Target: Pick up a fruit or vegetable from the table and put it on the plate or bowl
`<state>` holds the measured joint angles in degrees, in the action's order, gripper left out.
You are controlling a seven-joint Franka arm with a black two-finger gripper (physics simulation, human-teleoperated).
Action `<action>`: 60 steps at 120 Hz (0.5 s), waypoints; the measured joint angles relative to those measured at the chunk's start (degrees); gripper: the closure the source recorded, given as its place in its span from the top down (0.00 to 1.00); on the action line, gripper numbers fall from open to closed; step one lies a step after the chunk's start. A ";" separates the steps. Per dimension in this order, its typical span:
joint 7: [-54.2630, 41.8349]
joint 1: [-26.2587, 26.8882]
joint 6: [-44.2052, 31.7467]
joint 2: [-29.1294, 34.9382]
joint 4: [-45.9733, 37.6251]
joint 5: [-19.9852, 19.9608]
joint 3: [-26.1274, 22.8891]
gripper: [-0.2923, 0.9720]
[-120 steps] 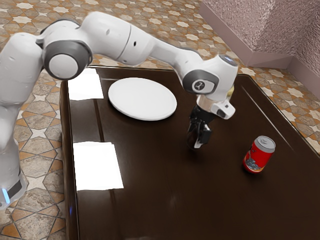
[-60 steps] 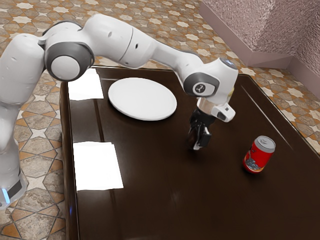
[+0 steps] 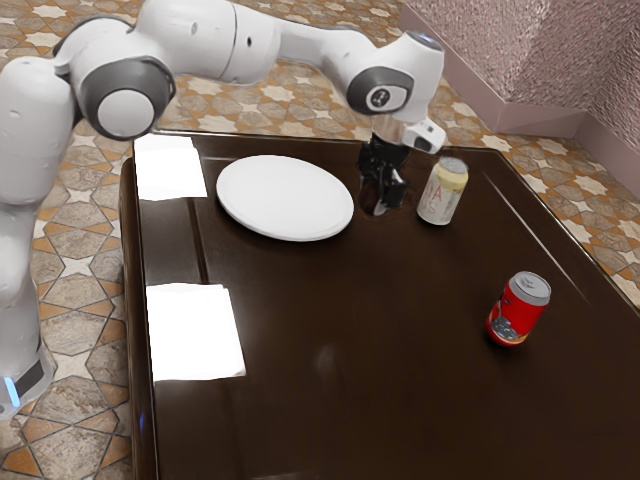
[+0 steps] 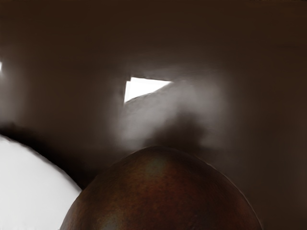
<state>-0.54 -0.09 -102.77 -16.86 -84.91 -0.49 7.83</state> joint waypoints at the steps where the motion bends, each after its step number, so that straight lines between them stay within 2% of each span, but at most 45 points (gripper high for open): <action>1: 0.00 -0.05 0.12 0.09 -0.01 0.02 0.19 0.52; 12: 0.06 -1.51 1.37 2.25 -1.63 0.27 2.09 0.52; 38: 0.40 -6.50 4.49 12.01 -14.04 1.58 2.69 0.52; 60: 0.63 -7.53 3.60 10.09 -16.52 1.84 4.60 0.51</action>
<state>0.09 -7.63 -99.16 -6.77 -101.43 1.35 12.43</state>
